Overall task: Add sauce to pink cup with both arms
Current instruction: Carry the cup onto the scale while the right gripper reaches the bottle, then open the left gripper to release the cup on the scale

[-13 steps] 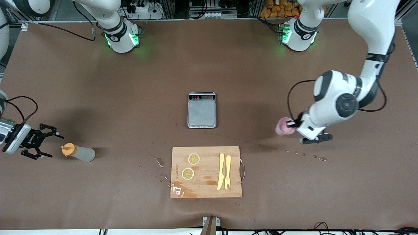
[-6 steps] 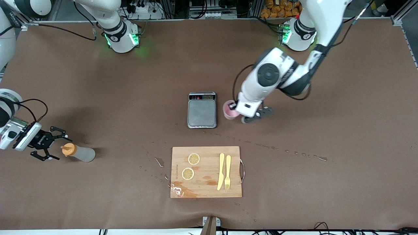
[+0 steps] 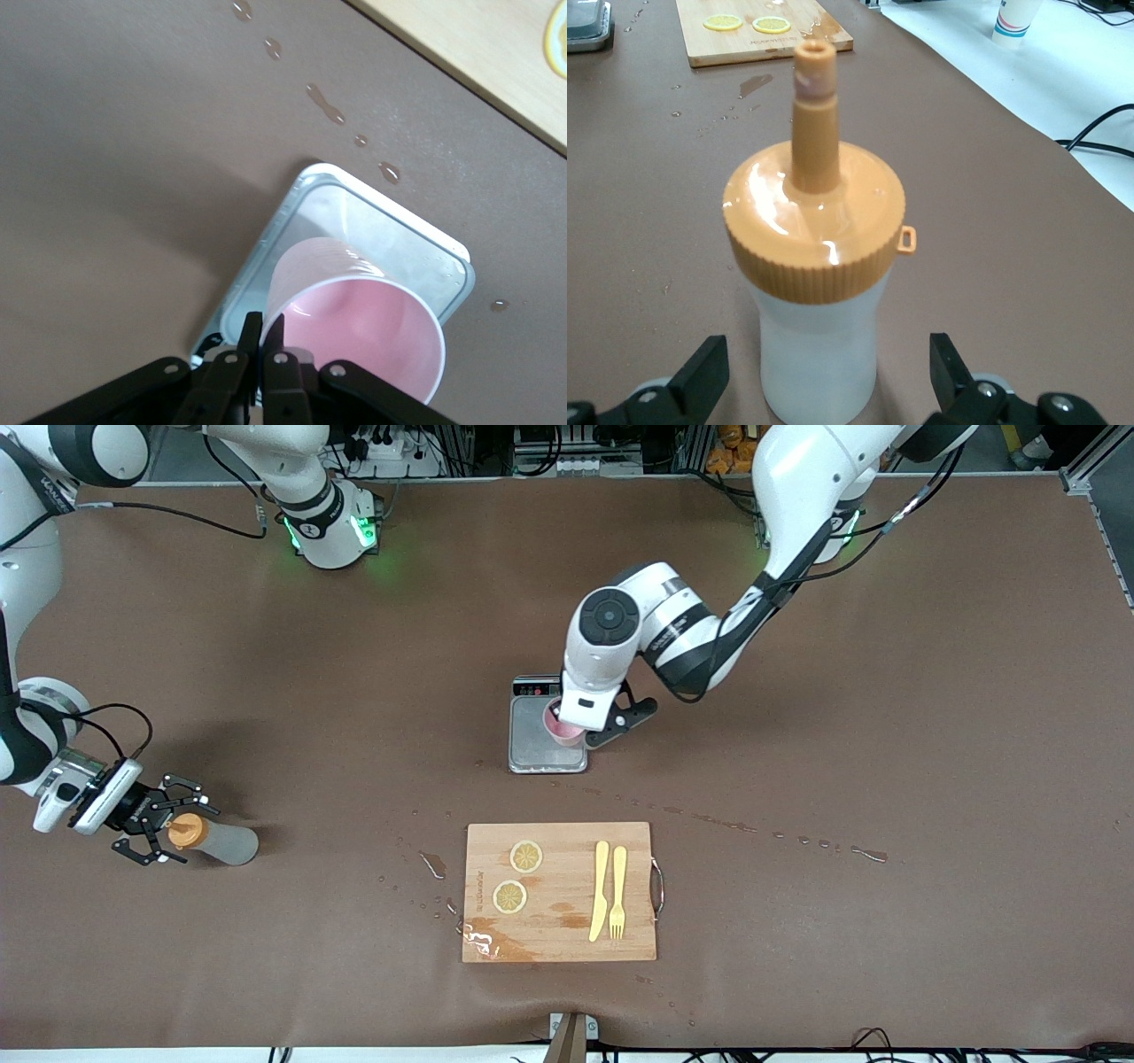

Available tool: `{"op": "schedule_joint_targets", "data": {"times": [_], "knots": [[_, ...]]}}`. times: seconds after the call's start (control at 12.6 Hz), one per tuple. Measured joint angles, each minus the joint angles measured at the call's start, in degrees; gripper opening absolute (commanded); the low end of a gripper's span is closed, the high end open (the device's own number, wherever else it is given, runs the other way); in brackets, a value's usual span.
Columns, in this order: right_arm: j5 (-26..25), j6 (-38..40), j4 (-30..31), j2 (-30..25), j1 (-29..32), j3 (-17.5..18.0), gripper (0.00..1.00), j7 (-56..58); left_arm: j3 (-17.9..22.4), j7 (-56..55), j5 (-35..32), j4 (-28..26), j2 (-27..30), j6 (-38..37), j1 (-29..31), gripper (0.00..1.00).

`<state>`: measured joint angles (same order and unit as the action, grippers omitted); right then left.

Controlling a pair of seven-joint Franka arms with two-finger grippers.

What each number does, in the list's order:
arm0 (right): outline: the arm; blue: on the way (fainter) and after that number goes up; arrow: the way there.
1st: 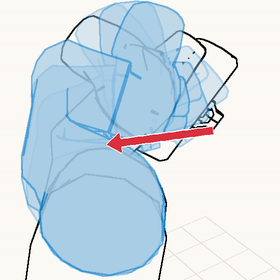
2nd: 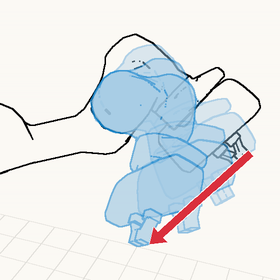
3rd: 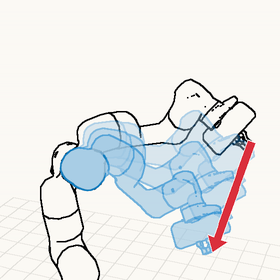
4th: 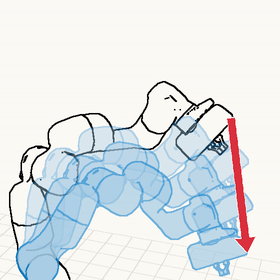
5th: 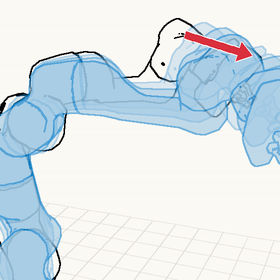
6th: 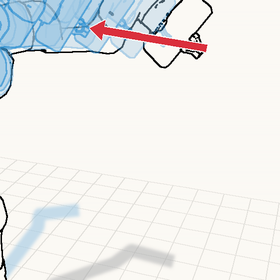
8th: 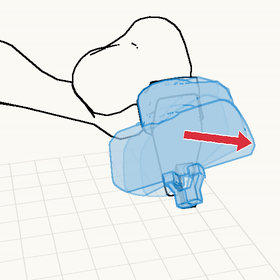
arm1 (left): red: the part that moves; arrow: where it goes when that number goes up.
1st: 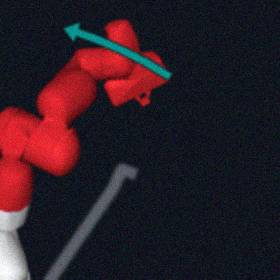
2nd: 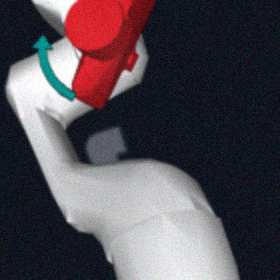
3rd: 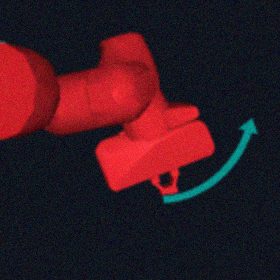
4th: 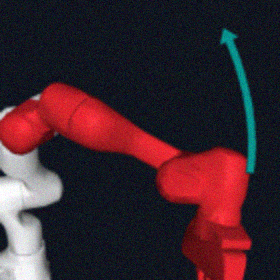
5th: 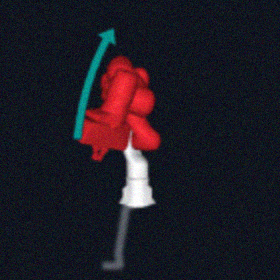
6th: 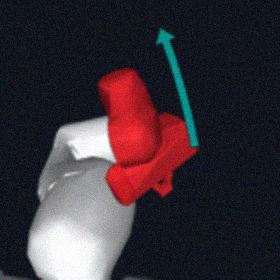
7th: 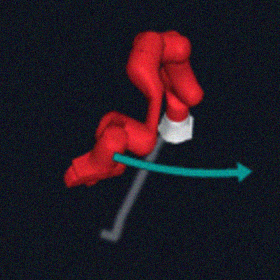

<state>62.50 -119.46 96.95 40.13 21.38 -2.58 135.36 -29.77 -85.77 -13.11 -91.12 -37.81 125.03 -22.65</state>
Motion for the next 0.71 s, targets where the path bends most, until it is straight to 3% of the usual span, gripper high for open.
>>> {"op": "schedule_joint_targets", "data": {"times": [0.32,0.4,0.55,0.63,0.71], "knots": [[0.09,1.0,0.06,0.71,-1.03,0.04,1.0,0.12,1.12,-2.13,-1.34,2.0,-1.78,3.02,-3.06,0.0],[0.11,1.15,0.06,0.83,-1.09,0.04,0.95,0.12,2.48,-2.13,-1.34,2.05,-1.82,3.34,-4.25,0.0],[0.16,1.47,0.07,0.84,-1.08,-0.07,0.38,0.12,5.39,-2.13,-1.34,2.08,-2.16,3.95,-6.83,0.0],[0.18,1.49,0.07,0.84,-1.06,-0.17,0.29,0.12,6.04,-2.13,-1.34,2.3,-2.22,4.35,-7.58,0.04],[0.18,1.51,0.06,0.84,-1.03,-0.27,0.25,0.12,6.24,-2.14,-1.34,2.53,-2.25,4.36,-7.92,0.99]]}}
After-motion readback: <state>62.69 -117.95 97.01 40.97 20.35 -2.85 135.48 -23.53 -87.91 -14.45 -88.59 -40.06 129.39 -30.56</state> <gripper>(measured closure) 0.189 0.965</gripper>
